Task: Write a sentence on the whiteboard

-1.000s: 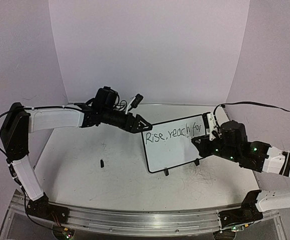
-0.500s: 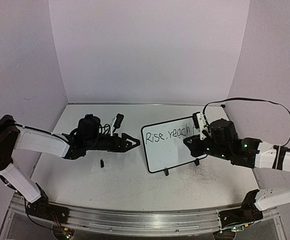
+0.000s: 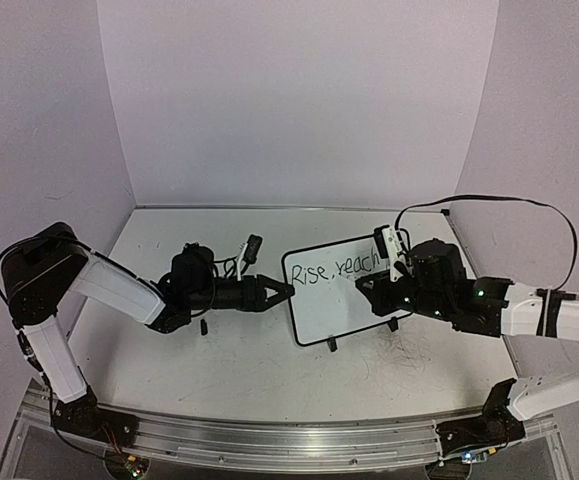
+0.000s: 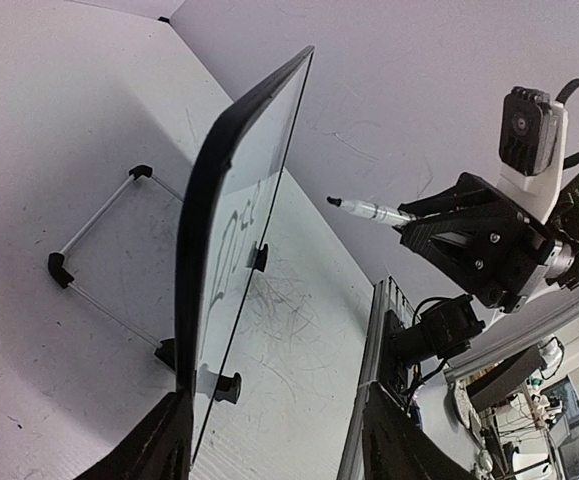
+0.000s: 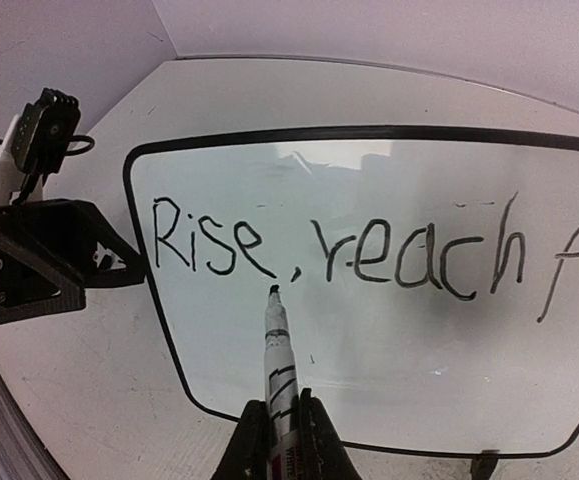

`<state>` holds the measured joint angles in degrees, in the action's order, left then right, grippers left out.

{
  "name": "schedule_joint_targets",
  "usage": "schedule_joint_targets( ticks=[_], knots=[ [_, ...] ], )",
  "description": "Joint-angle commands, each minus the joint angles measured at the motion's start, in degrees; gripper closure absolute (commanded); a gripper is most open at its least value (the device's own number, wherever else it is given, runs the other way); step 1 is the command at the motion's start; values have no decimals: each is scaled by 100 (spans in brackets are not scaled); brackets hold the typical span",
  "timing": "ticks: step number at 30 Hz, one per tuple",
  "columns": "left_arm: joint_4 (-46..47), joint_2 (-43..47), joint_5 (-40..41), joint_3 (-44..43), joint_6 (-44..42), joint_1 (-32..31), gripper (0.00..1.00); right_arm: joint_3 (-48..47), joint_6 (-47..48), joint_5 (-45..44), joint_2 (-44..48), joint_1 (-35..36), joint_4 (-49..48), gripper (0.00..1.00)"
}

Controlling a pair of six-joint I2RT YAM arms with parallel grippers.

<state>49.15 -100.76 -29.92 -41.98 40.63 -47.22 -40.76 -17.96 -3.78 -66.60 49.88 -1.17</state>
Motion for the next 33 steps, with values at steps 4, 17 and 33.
schedule_joint_targets(
  ticks=[4,17,33],
  knots=[
    [546,-213,-7,-159,88,-50,52,-431,189,35,-526,465,-454,100],
    [390,-235,699,104,400,57,43,-676,130,-481,-1216,1172,-430,100],
    [411,-699,67,-515,174,102,58,-899,-72,-944,-1619,1251,-399,100]
  ],
)
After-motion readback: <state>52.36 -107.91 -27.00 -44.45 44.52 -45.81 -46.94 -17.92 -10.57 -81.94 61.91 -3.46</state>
